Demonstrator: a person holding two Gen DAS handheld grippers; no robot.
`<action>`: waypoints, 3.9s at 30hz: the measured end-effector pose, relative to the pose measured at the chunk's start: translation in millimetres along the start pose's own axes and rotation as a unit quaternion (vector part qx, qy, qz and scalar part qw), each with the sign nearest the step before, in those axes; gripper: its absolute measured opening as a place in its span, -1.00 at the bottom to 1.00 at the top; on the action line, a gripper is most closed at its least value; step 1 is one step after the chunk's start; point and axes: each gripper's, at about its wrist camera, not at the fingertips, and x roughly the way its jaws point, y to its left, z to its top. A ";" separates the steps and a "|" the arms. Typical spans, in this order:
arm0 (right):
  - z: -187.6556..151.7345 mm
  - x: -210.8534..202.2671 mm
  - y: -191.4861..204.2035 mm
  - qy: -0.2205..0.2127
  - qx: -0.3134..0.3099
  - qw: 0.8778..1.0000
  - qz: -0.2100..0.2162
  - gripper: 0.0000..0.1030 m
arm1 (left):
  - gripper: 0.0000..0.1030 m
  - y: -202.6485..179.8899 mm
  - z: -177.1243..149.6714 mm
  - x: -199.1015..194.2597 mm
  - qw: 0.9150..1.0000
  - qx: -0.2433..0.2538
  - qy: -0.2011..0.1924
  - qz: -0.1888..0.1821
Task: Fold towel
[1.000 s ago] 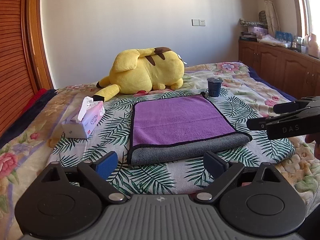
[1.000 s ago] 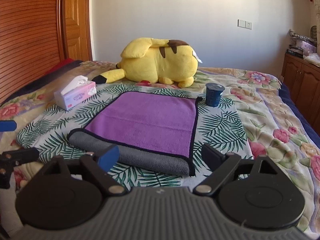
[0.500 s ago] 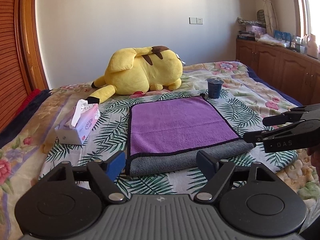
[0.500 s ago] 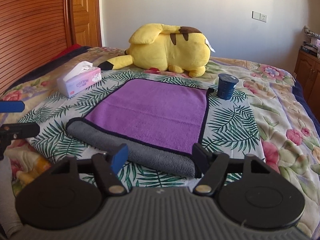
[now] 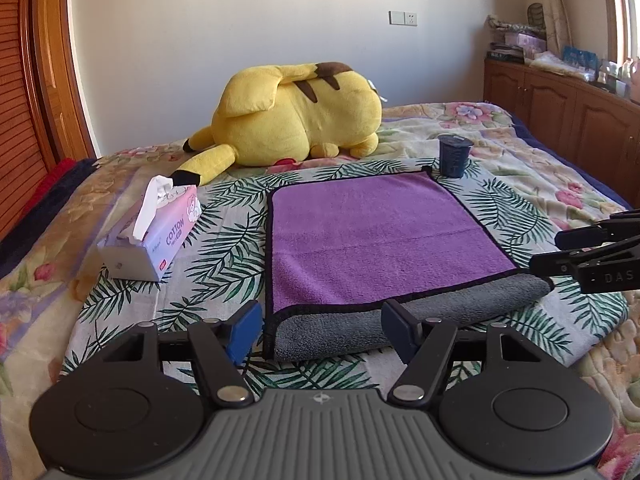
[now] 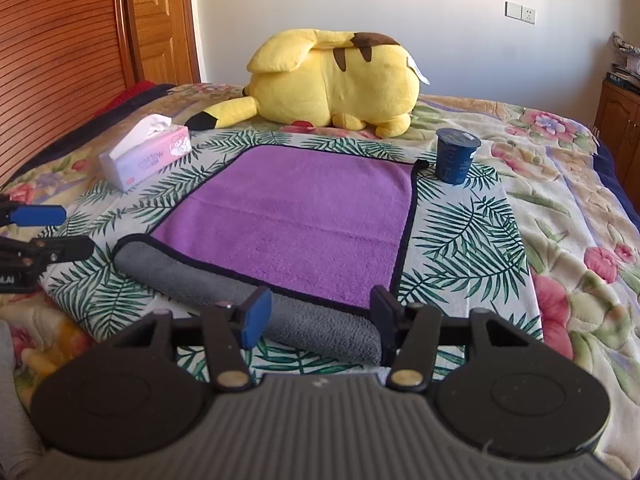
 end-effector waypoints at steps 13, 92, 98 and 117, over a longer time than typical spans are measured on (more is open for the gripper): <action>-1.8 21.3 -8.5 0.029 0.014 0.999 0.008 0.05 | -0.15 15.6 6.0 31.1 1.000 -0.008 0.017 0.000; -5.4 48.7 -41.4 0.090 0.048 0.995 0.020 -0.92 | -1.00 35.9 -7.9 78.9 0.997 -0.019 0.065 -0.038; -0.5 42.1 -42.2 0.062 0.050 0.997 0.023 -0.93 | -1.00 32.9 -1.9 71.1 0.998 -0.014 0.046 -0.039; 17.0 34.0 -41.7 -0.001 0.026 0.999 0.022 -0.93 | -1.00 32.1 19.4 49.1 0.999 -0.017 -0.013 -0.038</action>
